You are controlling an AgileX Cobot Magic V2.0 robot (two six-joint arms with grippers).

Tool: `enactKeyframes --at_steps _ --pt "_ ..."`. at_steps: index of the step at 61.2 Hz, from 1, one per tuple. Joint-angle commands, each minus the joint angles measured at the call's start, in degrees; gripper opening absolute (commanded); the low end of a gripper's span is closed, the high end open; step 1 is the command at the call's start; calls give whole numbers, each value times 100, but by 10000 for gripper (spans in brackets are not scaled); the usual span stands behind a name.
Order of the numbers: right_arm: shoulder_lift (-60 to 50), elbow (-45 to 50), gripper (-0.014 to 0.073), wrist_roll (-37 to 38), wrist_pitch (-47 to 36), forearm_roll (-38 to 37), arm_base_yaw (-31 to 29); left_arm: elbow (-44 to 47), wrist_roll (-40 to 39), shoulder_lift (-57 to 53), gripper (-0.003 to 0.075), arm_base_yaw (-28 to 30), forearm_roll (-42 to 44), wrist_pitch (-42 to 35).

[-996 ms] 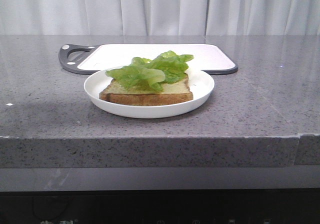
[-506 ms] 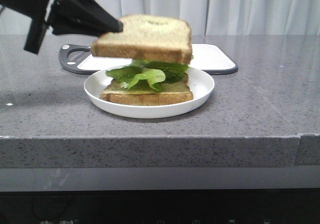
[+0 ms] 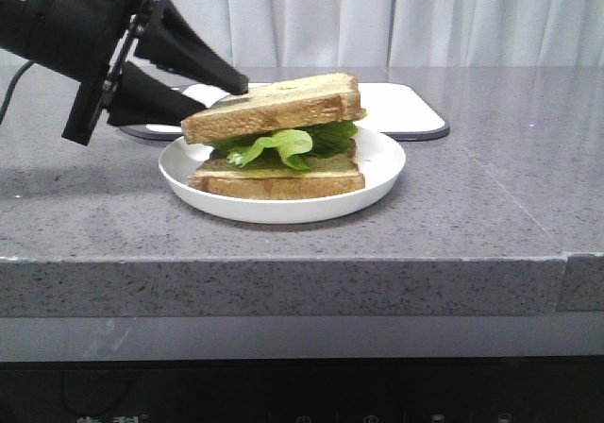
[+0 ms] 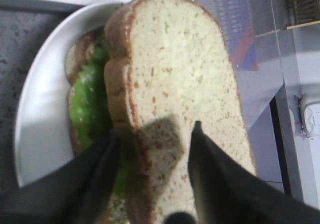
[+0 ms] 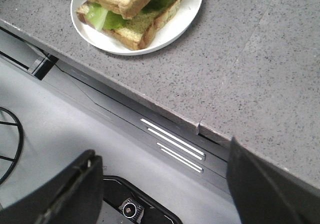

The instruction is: Left arm grabs bread, right arm adds lettuce

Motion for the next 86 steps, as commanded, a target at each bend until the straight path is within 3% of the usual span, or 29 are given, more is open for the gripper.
enactKeyframes --at_steps 1,18,37,53,62,80,86 --pt "-22 -134 533 -1 -311 106 -37 -186 -18 -247 489 -48 -311 271" --pt "-22 -134 533 -1 -231 106 -37 -469 -343 -934 476 -48 637 242" --pt "-22 -134 533 194 -163 35 -37 -625 -1988 -2564 473 -48 3666 -32" --pt "-41 -139 533 1608 -33 -1573 -37 138 -3400 -4301 473 -48 6002 -349" --pt "-159 -134 533 2020 -78 -1938 -37 826 -3959 -5231 473 -48 6563 -675" --pt "-610 -128 531 2039 -309 -1943 -37 1875 -4095 -6624 473 -48 6698 -1379" --pt "-630 -128 510 2039 -358 -1949 -37 2032 -4095 -6794 414 -48 6698 -1614"
